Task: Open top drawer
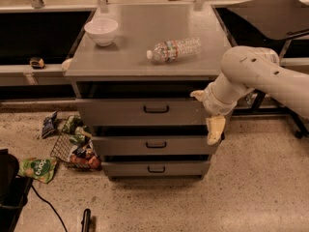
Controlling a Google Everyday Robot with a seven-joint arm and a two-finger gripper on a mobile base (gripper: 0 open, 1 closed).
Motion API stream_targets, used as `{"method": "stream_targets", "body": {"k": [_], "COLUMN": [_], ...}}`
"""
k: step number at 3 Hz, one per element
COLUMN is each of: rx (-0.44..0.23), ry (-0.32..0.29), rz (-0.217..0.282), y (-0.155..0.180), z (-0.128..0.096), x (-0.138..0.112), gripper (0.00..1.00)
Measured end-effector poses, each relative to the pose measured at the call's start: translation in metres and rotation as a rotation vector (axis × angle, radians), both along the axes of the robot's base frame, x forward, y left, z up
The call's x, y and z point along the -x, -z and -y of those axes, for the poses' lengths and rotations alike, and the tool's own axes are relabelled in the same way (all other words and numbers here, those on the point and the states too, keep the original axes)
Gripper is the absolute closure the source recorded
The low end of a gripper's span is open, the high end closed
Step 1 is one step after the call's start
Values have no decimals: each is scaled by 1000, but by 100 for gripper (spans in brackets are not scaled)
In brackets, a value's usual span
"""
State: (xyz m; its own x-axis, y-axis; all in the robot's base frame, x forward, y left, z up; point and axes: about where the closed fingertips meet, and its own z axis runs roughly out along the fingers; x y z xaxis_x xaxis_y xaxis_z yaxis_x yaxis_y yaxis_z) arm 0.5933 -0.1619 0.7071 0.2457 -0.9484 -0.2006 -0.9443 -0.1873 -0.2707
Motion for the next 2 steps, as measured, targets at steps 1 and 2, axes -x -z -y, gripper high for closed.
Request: {"method": "stream_targets", "body": {"k": [1, 2], "rx": [3, -15], "ry": [27, 88], "rz": [10, 38], "y": [6, 20], "z": [5, 17], "x": [-8, -29], "gripper": [0, 0]}}
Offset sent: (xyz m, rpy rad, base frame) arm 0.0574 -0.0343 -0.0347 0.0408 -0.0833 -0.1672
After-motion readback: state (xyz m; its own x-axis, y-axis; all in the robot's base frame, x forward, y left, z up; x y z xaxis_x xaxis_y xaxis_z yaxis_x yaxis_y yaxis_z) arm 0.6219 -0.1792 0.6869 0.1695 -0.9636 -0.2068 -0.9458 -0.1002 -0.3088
